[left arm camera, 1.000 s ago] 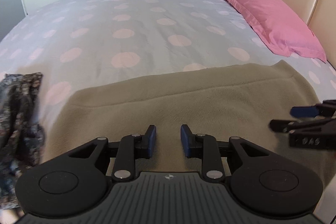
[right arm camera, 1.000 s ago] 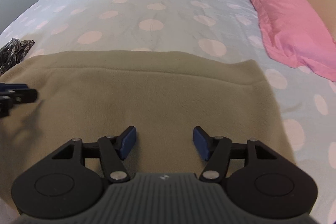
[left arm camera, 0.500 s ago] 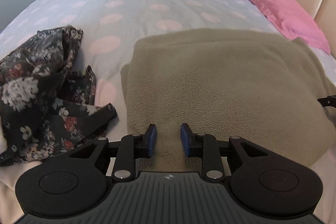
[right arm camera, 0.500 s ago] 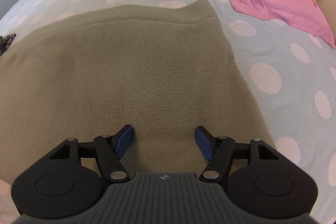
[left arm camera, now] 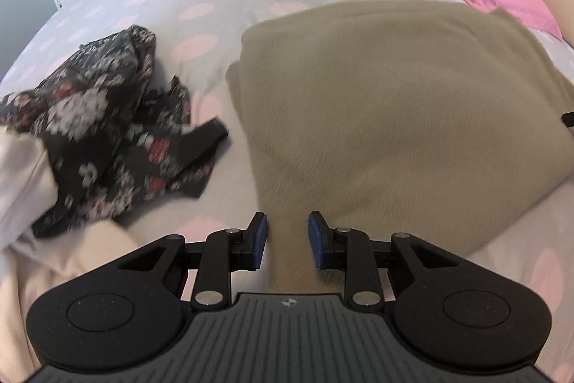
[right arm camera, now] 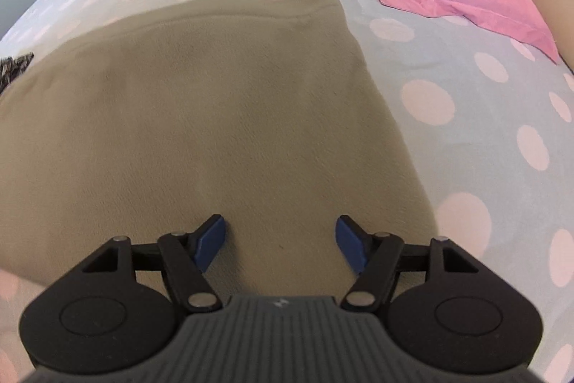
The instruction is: Fold clothes
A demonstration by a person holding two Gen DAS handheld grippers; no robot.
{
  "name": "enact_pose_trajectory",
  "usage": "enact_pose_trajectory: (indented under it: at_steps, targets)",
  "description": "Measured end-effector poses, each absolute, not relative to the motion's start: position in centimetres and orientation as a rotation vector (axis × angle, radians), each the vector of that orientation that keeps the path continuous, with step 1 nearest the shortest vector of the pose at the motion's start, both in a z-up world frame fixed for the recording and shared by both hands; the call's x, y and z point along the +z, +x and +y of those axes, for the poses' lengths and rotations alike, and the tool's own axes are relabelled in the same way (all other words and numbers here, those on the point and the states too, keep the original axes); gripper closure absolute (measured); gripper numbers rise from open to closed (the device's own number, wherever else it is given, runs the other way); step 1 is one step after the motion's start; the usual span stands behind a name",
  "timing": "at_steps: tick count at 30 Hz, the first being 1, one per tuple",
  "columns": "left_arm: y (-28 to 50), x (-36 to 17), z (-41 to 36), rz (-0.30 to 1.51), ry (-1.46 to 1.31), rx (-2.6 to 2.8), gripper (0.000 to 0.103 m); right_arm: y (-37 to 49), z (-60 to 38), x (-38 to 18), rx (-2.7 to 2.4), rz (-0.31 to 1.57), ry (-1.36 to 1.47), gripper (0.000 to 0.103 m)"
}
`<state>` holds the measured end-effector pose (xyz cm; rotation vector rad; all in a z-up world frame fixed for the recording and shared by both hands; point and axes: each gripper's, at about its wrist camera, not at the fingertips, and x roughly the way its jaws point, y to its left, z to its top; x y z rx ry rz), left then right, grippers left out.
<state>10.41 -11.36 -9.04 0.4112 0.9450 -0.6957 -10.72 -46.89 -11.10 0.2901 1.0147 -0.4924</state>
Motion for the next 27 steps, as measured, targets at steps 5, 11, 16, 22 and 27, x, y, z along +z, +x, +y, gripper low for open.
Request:
enact_pose_trajectory:
  at_steps: [5, 11, 16, 22, 27]
  targets:
    - [9.6, -8.5, -10.1, 0.944, 0.442, -0.672, 0.078, -13.8, -48.1, -11.4, -0.613, 1.064, 0.245, 0.033]
    - [9.7, -8.1, -7.9, 0.969, 0.446, -0.551, 0.077, -20.2, -52.2, -11.7, -0.785, 1.032, 0.476, 0.031]
    - [9.8, -6.9, -5.8, 0.973, 0.358, -0.488, 0.077, -25.1, -53.3, -10.4, -0.903, 0.92, 0.611, 0.032]
    - [10.0, -3.9, -4.4, 0.981, 0.045, -0.553, 0.059, -26.7, -52.8, -7.9, -0.869, 0.757, 0.809, 0.029]
    - [10.8, -2.4, -5.8, 0.979, -0.067, -0.597, 0.042, -23.2, -52.2, -6.7, -0.753, 0.744, 0.755, 0.013]
